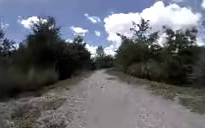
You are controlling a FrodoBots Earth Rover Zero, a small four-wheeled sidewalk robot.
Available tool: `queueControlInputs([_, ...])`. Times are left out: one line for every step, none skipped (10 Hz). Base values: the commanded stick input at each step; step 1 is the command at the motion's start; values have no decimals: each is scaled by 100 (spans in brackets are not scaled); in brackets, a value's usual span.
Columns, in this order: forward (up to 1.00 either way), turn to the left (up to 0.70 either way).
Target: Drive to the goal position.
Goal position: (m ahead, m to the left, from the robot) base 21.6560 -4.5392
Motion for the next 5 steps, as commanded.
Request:
queueControlInputs([70, 0])
queueControlInputs([70, 0])
queueControlInputs([70, 0])
queueControlInputs([70, 6])
queueControlInputs([70, 34])
